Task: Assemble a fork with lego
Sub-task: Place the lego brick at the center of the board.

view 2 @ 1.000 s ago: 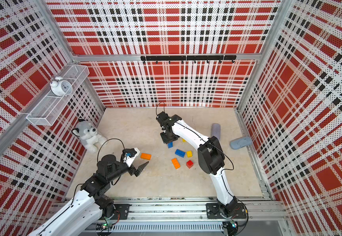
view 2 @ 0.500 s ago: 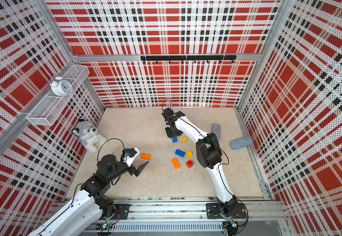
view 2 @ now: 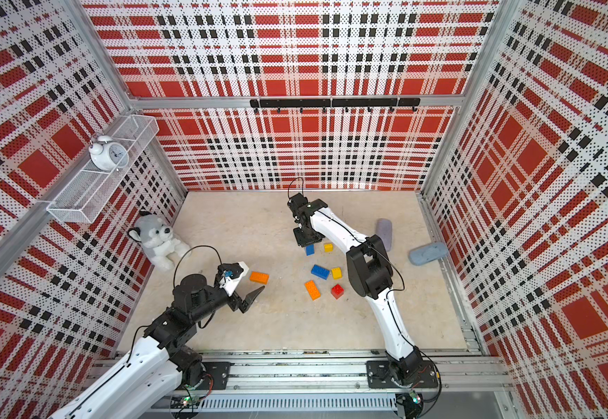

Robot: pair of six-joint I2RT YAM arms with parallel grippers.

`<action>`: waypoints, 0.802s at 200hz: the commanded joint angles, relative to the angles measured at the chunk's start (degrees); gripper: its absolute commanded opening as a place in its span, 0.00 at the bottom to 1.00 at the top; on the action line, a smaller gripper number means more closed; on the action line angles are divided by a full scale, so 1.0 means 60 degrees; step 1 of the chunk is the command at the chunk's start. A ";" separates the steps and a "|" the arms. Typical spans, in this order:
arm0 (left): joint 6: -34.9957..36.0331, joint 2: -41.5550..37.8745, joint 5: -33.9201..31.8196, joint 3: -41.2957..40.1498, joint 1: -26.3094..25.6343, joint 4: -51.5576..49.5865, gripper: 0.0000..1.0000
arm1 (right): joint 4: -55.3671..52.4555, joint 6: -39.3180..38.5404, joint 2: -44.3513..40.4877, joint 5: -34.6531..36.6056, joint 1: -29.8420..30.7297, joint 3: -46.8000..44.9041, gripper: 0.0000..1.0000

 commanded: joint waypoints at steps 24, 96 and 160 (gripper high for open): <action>-0.0168 0.0001 -0.0055 -0.0034 -0.0064 0.0229 0.98 | 0.0019 0.0047 -0.0097 -0.0172 -0.0048 -0.0492 0.39; -0.0961 0.0283 -0.0559 0.0229 0.0115 0.0455 0.98 | 0.0660 -0.0977 -0.3028 -0.0114 -0.0046 -0.1279 0.73; -0.3218 0.0764 -0.0887 0.0840 0.0571 0.1593 0.98 | 0.2075 -0.0424 -0.5864 0.0313 0.1021 -0.6494 0.75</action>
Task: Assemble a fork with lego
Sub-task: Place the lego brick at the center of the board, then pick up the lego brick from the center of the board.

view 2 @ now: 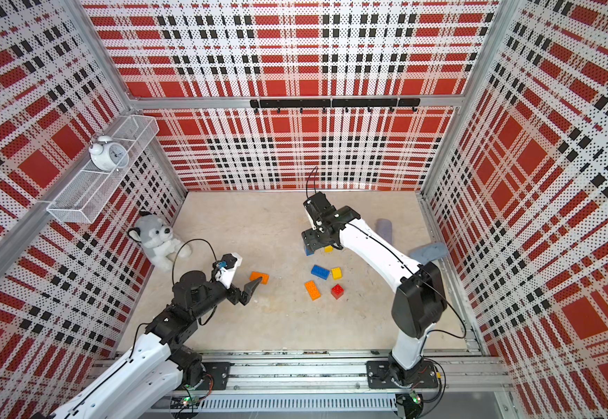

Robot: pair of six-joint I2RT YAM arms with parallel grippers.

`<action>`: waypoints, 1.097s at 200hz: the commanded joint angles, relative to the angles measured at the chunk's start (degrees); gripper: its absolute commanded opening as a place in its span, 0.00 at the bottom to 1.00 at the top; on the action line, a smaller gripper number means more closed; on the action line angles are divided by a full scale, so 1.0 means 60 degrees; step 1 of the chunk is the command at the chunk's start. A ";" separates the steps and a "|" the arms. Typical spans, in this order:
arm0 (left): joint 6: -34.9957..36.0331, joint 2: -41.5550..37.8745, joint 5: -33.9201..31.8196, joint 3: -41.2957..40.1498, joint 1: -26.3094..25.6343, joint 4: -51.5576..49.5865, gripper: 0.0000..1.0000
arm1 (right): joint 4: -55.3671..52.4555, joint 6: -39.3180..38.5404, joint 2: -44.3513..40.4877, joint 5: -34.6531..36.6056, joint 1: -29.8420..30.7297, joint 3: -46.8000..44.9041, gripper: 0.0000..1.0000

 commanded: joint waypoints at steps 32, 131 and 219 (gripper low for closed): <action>-0.2433 0.0785 0.0047 0.0459 0.0052 0.1982 0.99 | 0.0996 0.0184 -0.0540 0.0598 0.0373 -0.2536 0.71; -0.2364 0.0776 -0.0549 0.0025 -0.0367 0.2110 0.98 | 0.2297 -0.1157 0.0209 -0.0278 -0.1265 -0.3436 0.55; -0.1946 0.0941 -0.0613 0.0129 -0.0379 0.1800 0.98 | 0.2357 -0.1108 0.0903 -0.0692 -0.1437 -0.3553 0.48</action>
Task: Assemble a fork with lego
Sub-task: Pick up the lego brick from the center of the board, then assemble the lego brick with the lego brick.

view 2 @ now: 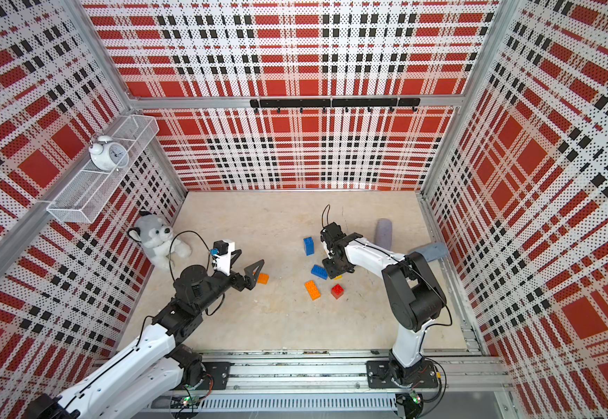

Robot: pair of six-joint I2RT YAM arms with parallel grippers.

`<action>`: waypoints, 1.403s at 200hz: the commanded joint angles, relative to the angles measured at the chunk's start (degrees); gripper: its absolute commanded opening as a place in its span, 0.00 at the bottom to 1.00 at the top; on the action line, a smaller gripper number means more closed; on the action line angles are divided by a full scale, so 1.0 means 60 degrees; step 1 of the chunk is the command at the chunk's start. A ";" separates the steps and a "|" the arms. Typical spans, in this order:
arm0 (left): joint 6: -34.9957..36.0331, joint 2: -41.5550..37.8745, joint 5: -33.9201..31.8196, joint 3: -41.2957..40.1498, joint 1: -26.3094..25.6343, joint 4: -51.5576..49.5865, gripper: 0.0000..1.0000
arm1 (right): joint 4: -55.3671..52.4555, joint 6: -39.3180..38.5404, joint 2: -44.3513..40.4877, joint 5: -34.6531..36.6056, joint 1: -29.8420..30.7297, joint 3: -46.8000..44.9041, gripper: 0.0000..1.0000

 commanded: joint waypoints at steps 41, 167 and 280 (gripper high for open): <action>0.0393 0.0110 -0.0116 0.0037 -0.0038 -0.0113 0.98 | -0.0040 -0.0115 0.0394 0.0090 -0.0063 -0.0009 0.46; 0.0849 -0.0369 -0.0030 0.0143 -0.0036 -0.0429 0.98 | -0.0296 -0.3063 -0.0932 -0.0622 -0.0063 0.0191 0.21; 0.0980 -0.0553 -0.0170 -0.0167 0.0044 -0.0255 0.98 | -0.1878 -0.6006 0.0778 -0.0810 0.0359 0.2326 0.19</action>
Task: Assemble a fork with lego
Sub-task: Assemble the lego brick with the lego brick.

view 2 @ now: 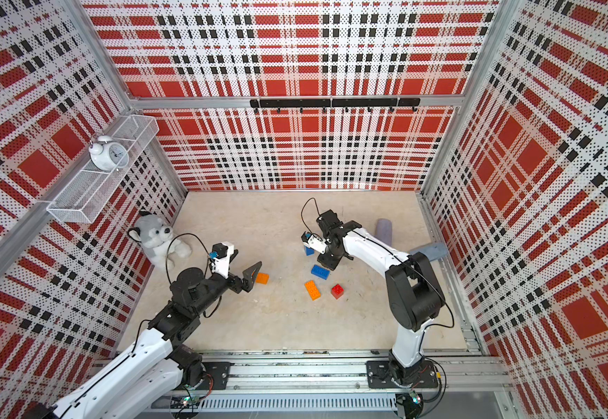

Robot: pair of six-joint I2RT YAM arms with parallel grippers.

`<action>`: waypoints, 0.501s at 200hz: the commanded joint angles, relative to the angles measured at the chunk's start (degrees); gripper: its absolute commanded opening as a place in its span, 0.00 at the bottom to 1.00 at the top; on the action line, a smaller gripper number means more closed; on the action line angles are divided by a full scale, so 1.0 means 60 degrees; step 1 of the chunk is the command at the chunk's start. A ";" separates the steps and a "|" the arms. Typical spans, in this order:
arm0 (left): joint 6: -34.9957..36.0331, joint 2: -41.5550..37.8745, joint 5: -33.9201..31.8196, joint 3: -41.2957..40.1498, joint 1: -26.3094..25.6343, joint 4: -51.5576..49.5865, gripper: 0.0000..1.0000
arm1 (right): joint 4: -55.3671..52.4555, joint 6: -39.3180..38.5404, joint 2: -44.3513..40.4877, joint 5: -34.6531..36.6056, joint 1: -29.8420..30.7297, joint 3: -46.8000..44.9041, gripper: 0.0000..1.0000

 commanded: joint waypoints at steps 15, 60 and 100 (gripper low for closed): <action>0.0207 0.0029 0.0134 -0.0114 0.0040 0.0115 0.98 | -0.0446 -0.0455 0.0529 0.0240 0.0233 0.0318 0.20; 0.0608 -0.0182 0.0201 -0.0187 -0.0062 -0.0009 0.98 | -0.0146 -0.0374 0.0683 0.0162 0.0275 0.0032 0.20; 0.0579 -0.0041 0.0205 -0.0201 -0.0048 0.0046 0.98 | -0.0142 -0.0356 0.0779 0.0099 0.0275 -0.0132 0.20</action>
